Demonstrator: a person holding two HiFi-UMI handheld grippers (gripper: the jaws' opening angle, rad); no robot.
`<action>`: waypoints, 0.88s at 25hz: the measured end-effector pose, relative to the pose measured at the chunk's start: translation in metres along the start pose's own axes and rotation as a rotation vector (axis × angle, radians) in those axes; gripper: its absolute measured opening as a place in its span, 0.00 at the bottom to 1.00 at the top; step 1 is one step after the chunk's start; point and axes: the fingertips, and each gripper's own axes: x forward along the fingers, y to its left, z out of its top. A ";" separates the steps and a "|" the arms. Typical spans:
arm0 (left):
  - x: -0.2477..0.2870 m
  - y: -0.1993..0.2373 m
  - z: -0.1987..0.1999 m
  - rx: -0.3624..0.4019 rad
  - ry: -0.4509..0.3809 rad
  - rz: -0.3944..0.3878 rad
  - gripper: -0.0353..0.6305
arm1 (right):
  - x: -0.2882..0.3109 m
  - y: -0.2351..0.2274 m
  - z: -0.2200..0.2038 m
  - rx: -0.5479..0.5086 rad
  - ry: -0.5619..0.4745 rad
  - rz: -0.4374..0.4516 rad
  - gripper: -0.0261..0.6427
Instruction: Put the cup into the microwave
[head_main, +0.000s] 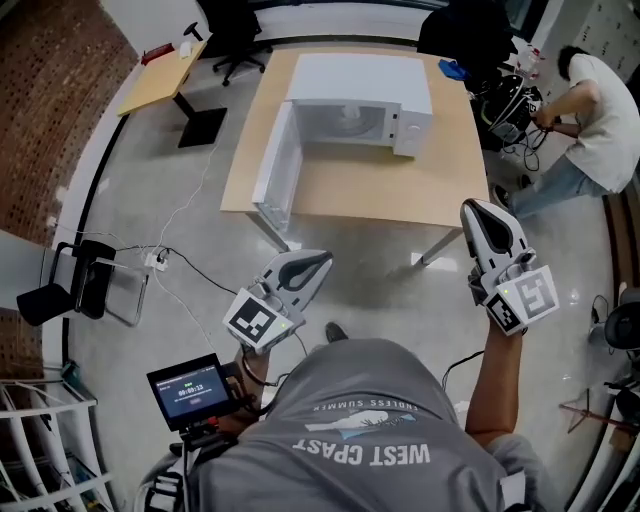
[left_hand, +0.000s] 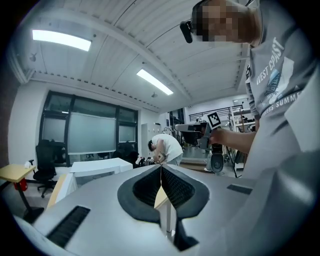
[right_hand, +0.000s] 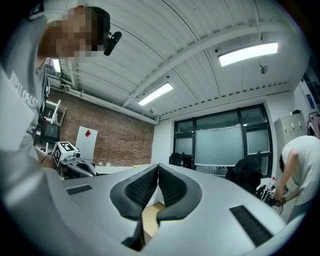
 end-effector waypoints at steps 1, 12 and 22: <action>0.006 -0.013 0.000 0.003 0.006 -0.012 0.09 | -0.017 0.000 0.001 0.000 0.000 -0.008 0.07; 0.052 -0.201 0.017 0.028 0.001 -0.114 0.09 | -0.231 0.032 -0.005 0.033 0.071 -0.027 0.06; -0.001 -0.331 0.025 0.039 0.014 -0.104 0.09 | -0.361 0.082 0.006 0.026 0.100 -0.046 0.06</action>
